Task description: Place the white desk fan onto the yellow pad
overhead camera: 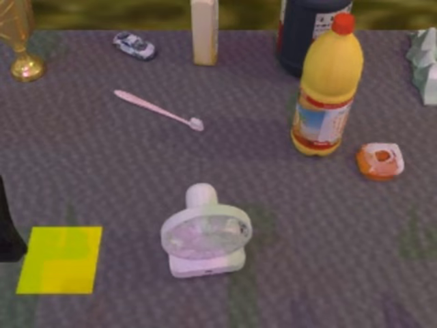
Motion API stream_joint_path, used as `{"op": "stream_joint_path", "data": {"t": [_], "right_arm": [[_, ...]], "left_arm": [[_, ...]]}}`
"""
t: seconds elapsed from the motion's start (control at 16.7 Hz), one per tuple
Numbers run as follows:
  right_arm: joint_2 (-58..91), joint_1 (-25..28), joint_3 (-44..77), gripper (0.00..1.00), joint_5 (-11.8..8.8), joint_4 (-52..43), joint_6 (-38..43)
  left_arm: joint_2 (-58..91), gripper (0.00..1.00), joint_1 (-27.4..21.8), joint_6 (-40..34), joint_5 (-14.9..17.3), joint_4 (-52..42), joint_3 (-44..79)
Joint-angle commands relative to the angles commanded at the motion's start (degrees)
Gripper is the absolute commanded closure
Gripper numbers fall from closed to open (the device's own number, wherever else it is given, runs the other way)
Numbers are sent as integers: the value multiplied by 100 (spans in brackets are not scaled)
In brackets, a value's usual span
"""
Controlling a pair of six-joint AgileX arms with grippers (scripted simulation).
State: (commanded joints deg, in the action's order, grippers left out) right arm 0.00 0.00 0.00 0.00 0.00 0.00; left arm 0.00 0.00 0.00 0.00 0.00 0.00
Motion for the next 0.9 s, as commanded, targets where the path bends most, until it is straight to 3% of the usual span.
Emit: {"op": "stream_joint_path", "data": {"t": [0.36, 0.6, 0.9], "right_arm": [[0, 0, 0, 0, 0, 0, 0], [0, 0, 0, 0, 0, 0, 0], [0, 0, 0, 0, 0, 0, 0]], "left_arm": [[596, 0, -327, 302, -4, -578, 555], [2148, 0, -1030, 914, -25, -1913, 1984], [5023, 0, -2168, 1825, -17, -3882, 4677]]}}
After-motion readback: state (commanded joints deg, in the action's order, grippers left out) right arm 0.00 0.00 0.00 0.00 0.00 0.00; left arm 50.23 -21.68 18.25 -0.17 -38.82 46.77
